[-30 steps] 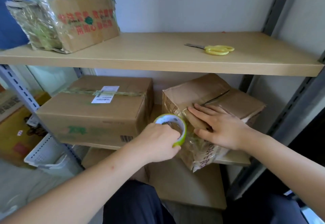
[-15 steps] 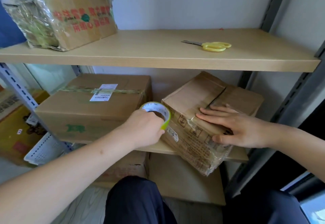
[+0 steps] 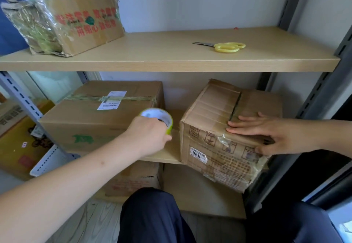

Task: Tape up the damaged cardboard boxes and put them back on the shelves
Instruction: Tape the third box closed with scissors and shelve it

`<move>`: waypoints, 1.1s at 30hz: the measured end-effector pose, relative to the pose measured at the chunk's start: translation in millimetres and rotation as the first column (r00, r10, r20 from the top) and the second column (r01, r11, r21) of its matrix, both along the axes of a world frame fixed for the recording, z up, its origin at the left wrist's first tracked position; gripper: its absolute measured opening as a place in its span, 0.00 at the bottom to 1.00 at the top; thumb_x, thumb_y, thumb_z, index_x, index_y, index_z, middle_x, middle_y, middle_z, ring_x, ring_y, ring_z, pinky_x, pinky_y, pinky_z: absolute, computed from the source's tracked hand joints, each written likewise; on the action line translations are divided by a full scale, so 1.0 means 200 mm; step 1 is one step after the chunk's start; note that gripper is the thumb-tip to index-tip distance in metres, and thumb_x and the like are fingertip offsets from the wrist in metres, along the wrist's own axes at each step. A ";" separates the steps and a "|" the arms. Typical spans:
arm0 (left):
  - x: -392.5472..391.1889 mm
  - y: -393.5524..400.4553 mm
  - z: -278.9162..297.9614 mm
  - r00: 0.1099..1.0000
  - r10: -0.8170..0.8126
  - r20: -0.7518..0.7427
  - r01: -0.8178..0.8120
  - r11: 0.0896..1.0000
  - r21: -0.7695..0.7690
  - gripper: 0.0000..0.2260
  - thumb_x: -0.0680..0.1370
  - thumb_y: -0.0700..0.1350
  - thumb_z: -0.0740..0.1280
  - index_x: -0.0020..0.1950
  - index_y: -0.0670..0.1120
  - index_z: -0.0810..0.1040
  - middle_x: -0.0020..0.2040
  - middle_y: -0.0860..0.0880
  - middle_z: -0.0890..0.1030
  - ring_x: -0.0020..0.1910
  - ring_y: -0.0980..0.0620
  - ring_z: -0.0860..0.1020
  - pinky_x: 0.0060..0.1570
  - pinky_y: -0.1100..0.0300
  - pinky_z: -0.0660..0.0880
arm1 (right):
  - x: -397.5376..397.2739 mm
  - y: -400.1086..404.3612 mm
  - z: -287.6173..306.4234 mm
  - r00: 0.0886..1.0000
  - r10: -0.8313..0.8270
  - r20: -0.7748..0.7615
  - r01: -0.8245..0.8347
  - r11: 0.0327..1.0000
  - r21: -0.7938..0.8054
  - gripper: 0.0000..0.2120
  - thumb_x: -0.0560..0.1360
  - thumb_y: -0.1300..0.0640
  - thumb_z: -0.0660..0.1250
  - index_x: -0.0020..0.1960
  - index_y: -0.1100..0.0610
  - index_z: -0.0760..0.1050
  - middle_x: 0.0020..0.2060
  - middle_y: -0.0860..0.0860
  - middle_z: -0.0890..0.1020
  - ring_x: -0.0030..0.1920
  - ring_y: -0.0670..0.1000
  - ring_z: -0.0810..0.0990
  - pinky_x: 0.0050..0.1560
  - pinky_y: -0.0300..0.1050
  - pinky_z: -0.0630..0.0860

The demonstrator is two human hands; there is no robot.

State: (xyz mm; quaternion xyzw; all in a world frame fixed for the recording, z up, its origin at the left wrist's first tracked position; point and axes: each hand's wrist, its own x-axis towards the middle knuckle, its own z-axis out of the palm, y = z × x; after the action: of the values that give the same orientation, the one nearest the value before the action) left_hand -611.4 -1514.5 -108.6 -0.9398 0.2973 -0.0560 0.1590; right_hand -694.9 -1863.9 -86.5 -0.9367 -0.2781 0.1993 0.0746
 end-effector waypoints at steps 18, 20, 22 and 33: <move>0.00 -0.29 -0.08 0.946 -0.163 -0.280 0.125 0.981 -0.151 0.09 0.79 0.49 0.61 0.46 0.44 0.75 0.43 0.45 0.76 0.46 0.44 0.78 0.39 0.58 0.67 | 0.39 0.59 -0.18 0.721 -0.650 0.242 0.659 0.750 0.051 0.44 0.70 0.21 0.44 0.79 0.40 0.39 0.80 0.55 0.43 0.77 0.68 0.40 0.73 0.70 0.39; -0.02 -0.25 -0.09 0.926 -0.175 -0.334 0.134 0.981 -0.141 0.09 0.80 0.49 0.62 0.46 0.44 0.74 0.46 0.44 0.78 0.48 0.43 0.78 0.42 0.57 0.70 | 0.43 0.65 -0.24 0.782 -0.559 0.276 0.580 0.815 0.007 0.42 0.71 0.23 0.46 0.79 0.38 0.39 0.80 0.54 0.41 0.76 0.71 0.38 0.73 0.70 0.36; -0.02 -0.18 -0.05 0.878 -0.167 -0.449 0.114 0.983 -0.143 0.09 0.79 0.49 0.64 0.43 0.45 0.71 0.46 0.47 0.78 0.45 0.46 0.77 0.43 0.56 0.73 | 0.45 0.64 -0.25 0.835 -0.500 0.232 0.513 0.858 0.003 0.41 0.71 0.24 0.49 0.78 0.36 0.39 0.80 0.51 0.40 0.76 0.70 0.35 0.73 0.68 0.35; -0.10 -0.24 -0.11 0.922 -0.040 -0.384 -0.016 0.990 -0.142 0.09 0.81 0.46 0.64 0.55 0.42 0.76 0.49 0.43 0.79 0.43 0.46 0.75 0.40 0.59 0.66 | 0.43 0.84 -0.24 0.696 -0.646 0.315 0.657 0.749 0.083 0.42 0.75 0.28 0.51 0.81 0.49 0.44 0.80 0.54 0.46 0.78 0.66 0.42 0.74 0.68 0.40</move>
State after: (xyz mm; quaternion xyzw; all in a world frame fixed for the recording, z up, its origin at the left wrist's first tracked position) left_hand -630.6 -1563.0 -129.7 -0.9394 0.3240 0.1081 0.0298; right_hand -609.0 -1695.0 -134.0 -0.9948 0.0668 0.0083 0.0769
